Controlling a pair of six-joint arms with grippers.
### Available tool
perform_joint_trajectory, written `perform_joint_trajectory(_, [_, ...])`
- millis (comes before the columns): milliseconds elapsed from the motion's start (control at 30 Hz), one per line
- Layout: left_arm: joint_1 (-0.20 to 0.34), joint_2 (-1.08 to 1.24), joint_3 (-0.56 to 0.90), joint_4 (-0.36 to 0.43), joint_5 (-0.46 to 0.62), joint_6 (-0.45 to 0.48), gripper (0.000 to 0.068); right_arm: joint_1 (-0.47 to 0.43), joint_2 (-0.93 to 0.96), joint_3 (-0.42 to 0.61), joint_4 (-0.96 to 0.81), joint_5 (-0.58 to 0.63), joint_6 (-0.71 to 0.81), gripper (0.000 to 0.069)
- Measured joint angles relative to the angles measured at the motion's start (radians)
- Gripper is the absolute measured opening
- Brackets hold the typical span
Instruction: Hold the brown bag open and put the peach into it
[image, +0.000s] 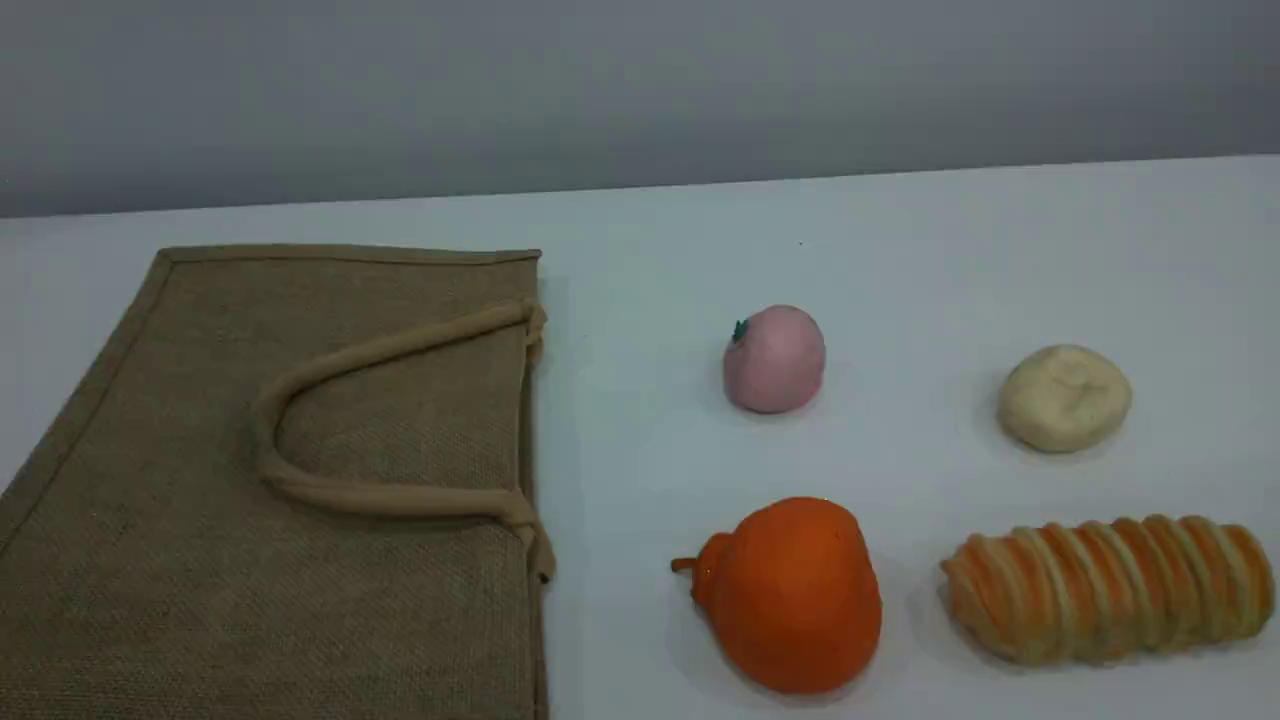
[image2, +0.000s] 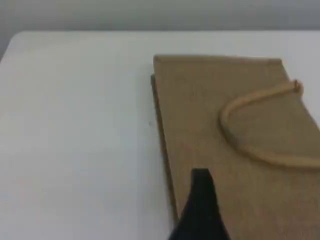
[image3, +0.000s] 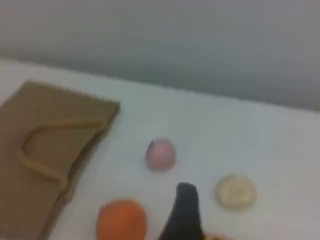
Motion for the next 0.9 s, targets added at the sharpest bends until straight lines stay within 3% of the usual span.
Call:
perform_joint_trajectory(200, [0.000,0.224,-0.093,-0.001,-0.047,-0.036,0.0520,0.000,0.196,-0.113,-0.024,-0.130,0.000,0.0531])
perform_joint_trajectory(500, [0.000,0.606,-0.186,-0.011,-0.173,-0.036,0.0520,-0.001,0.501,-0.301,-0.022,-0.216,0.009,0.0531])
perform_joint_trajectory(667, [0.000,0.811,-0.229,-0.069,-0.223,-0.036,0.0520,-0.001,0.652,-0.338,-0.014,-0.268,0.010,0.0529])
perform_joint_trajectory(900, [0.000,1.068,-0.295,-0.091,-0.273,-0.036,0.0520,-0.001,0.834,-0.392,-0.006,-0.294,0.010,0.0529])
